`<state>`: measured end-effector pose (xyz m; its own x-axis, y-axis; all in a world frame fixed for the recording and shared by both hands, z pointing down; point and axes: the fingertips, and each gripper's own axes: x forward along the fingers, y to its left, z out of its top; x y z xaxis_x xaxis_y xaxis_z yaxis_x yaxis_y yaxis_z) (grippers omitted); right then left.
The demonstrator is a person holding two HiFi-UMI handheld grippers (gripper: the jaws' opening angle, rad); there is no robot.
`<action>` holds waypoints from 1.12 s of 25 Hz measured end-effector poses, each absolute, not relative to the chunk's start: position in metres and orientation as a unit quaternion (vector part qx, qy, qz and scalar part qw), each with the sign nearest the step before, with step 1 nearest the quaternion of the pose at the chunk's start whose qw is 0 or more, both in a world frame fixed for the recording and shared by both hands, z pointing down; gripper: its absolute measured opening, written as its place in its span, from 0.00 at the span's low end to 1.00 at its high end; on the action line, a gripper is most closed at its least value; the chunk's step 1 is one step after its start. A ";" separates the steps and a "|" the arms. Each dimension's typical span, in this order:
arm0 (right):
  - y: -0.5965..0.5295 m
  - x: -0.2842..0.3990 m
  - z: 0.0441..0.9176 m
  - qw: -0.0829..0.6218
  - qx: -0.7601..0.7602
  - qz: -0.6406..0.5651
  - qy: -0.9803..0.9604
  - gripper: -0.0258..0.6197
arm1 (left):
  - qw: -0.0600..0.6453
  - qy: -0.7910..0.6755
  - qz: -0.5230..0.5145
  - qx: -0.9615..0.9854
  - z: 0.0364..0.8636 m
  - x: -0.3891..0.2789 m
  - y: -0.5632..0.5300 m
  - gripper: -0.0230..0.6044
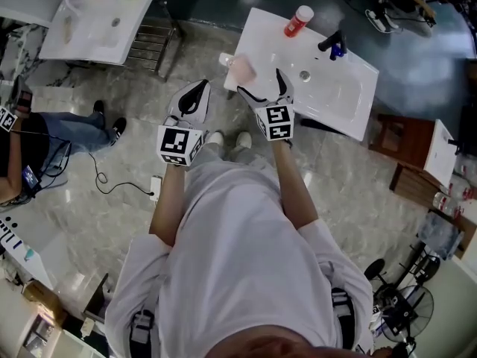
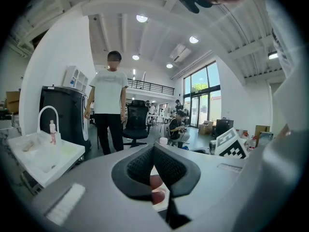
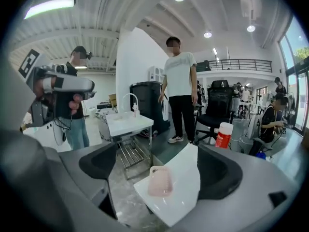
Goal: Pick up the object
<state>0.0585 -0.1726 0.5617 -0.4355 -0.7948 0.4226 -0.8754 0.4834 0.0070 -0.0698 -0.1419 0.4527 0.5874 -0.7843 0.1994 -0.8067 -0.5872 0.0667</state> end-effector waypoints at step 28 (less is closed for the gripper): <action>-0.227 0.035 0.806 0.393 0.388 0.303 -0.777 0.72 | 0.114 -0.530 0.110 0.833 0.477 -0.132 -0.132 0.03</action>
<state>0.0348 -0.2273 0.8061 -0.3906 -0.3637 0.8457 -0.8406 0.5154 -0.1666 -0.1318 -0.1322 0.4775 0.4134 -0.8580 0.3047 -0.9083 -0.4120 0.0724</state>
